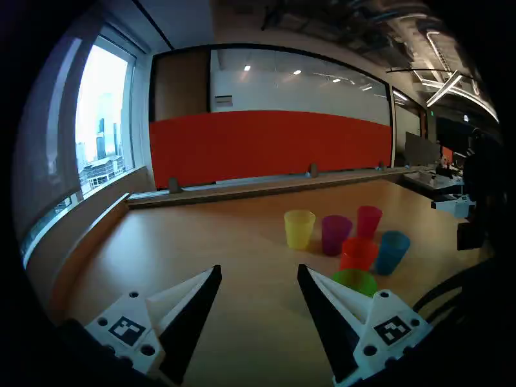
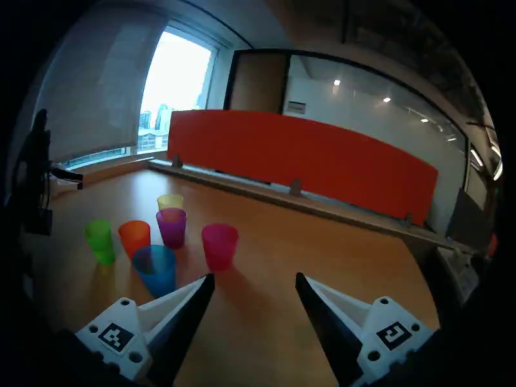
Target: Pour water
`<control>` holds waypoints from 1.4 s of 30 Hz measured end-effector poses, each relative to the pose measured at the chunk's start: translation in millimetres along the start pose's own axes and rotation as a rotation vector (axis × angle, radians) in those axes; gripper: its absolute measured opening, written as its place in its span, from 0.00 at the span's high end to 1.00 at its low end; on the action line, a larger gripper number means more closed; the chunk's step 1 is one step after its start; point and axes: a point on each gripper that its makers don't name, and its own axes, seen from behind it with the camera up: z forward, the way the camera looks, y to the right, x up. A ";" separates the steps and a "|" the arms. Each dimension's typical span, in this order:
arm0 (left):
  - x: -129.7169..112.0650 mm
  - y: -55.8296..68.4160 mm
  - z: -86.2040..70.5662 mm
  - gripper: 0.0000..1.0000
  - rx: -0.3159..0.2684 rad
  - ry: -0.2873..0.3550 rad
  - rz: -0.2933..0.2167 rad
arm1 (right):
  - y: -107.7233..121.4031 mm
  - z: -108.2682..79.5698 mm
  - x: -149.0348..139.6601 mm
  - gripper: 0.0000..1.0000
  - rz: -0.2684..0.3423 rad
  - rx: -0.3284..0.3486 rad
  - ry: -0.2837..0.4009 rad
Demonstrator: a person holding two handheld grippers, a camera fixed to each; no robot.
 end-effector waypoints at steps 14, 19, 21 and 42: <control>12.9 -11.1 -2.8 0.13 0.090 0.125 -0.064 | 35.0 -9.0 15.0 0.03 0.151 -0.195 0.146; 18.2 -15.8 -3.6 0.13 0.110 0.159 -0.084 | 50.8 -15.4 21.2 0.03 0.212 -0.261 0.203; 20.4 -17.1 -3.6 0.13 0.114 0.169 -0.085 | 56.0 -18.3 25.2 0.03 0.229 -0.283 0.230; 34.1 -18.9 4.3 0.13 0.164 0.245 -0.074 | 63.2 -17.6 33.5 0.03 0.217 -0.348 0.268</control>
